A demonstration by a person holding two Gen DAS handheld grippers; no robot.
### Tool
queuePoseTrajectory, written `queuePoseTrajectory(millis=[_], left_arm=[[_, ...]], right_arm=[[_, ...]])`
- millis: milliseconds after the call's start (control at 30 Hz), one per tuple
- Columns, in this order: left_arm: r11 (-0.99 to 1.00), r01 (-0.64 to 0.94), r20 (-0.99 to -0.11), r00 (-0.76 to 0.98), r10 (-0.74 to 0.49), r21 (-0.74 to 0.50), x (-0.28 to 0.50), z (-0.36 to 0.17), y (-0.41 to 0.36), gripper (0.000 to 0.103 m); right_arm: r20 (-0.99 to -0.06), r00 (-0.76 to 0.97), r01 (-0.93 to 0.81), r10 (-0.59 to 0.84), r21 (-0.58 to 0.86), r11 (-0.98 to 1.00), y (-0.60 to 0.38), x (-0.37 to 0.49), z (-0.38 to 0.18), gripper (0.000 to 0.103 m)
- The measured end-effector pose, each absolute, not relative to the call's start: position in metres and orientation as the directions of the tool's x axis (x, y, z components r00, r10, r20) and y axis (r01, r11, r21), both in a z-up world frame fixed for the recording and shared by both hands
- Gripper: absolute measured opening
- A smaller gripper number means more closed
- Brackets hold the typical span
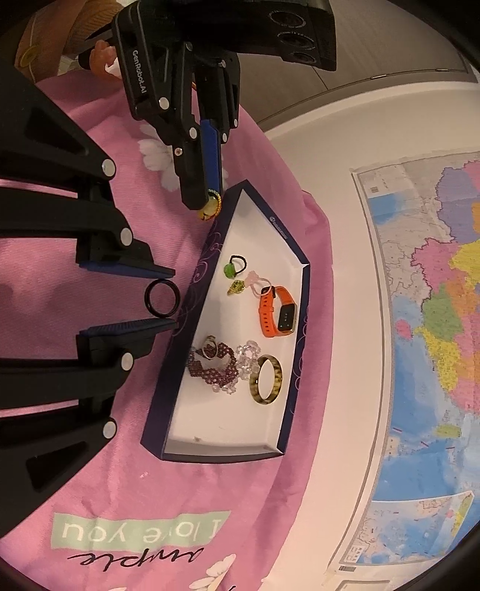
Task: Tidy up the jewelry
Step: 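Carry the charm with the left tool while the right tool carries the black ring into the tray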
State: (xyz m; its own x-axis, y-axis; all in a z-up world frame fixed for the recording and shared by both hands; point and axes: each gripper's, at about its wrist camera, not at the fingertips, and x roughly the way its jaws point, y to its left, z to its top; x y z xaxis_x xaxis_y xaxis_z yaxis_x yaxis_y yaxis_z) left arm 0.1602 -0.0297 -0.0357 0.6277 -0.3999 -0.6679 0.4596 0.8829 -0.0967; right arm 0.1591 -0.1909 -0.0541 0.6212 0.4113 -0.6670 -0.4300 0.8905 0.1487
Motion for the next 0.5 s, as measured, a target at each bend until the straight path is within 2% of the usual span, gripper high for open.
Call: queuePoseTrajectory(millis=[500], left_arm=[[0.894,0.441,-0.653,0.654,-0.383,-0.083,0.1683,-0.0279,-0.0276,0.016]], right_arm=[[-0.649,0.640,-0.430,0.411,0.141,0.892,-0.1917,0.1672,-0.0457,0.020]])
